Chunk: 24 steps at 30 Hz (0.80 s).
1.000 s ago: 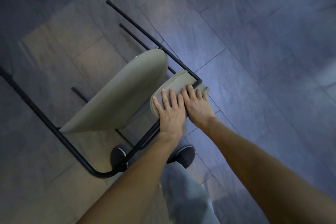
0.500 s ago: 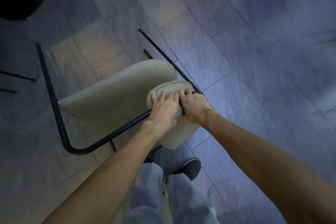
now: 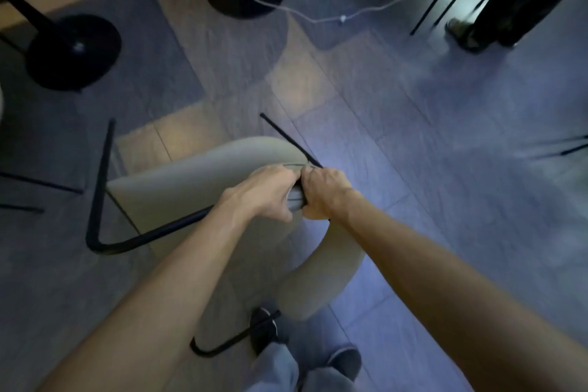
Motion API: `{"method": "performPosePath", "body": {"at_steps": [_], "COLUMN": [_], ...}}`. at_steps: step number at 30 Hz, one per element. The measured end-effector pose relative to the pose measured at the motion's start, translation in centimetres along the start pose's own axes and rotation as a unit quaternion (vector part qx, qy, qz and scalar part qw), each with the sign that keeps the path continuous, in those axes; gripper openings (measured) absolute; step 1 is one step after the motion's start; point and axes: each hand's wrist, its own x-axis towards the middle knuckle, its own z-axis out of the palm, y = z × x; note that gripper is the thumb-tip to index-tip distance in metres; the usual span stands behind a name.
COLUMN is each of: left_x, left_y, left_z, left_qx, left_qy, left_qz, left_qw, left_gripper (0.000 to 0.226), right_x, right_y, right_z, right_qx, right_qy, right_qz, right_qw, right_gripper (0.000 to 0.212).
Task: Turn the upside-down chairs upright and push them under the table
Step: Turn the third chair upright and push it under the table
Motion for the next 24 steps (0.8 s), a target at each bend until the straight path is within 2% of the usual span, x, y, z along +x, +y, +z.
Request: {"method": "performPosePath", "body": {"at_steps": [2, 5, 9, 12, 13, 15, 17, 21, 24], "left_x": [0.5, 1.2, 2.4, 2.9, 3.2, 4.0, 5.1, 7.5, 8.9], "left_y": [-1.9, -5.0, -9.1, -12.6, -13.8, -15.8, -16.8, -17.7, -20.0], "left_z": [-3.3, -8.7, -15.2, -18.2, -18.6, -18.4, -17.9, -18.8, -20.8], "left_qx": [-0.021, -0.053, -0.126, -0.187, -0.180, -0.079, 0.009, 0.054, 0.048], "left_qy": [-0.016, -0.028, -0.027, 0.009, 0.032, 0.109, 0.182, 0.264, 0.268], "left_qz": [0.004, 0.009, -0.002, -0.043, -0.068, -0.141, -0.221, -0.311, -0.342], "left_qw": [1.000, 0.998, 0.992, 0.981, 0.981, 0.981, 0.958, 0.911, 0.899], "left_gripper": [0.067, 0.065, 0.062, 0.067, 0.072, 0.080, 0.082, 0.071, 0.065], "right_x": [1.5, 4.0, 9.1, 13.2, 14.5, 17.2, 20.1, 24.3, 27.0], "right_y": [-0.5, -0.6, -0.4, -1.2, -1.4, -1.7, -2.5, -4.0, -4.5], "right_z": [-2.4, -5.5, -10.3, -13.7, -14.5, -15.6, -16.7, -18.8, -20.9], "right_qx": [0.010, 0.018, -0.001, -0.035, -0.041, -0.046, -0.057, -0.030, -0.024], "right_qy": [0.023, 0.066, 0.089, 0.129, 0.148, 0.179, 0.200, 0.167, 0.153], "right_qz": [0.008, 0.001, -0.055, -0.091, -0.099, -0.104, -0.101, -0.095, -0.091], "right_qw": [1.000, 0.998, 0.995, 0.987, 0.983, 0.977, 0.973, 0.981, 0.984], "right_gripper": [0.053, 0.047, 0.063, 0.061, 0.058, 0.053, 0.048, 0.044, 0.040]}}
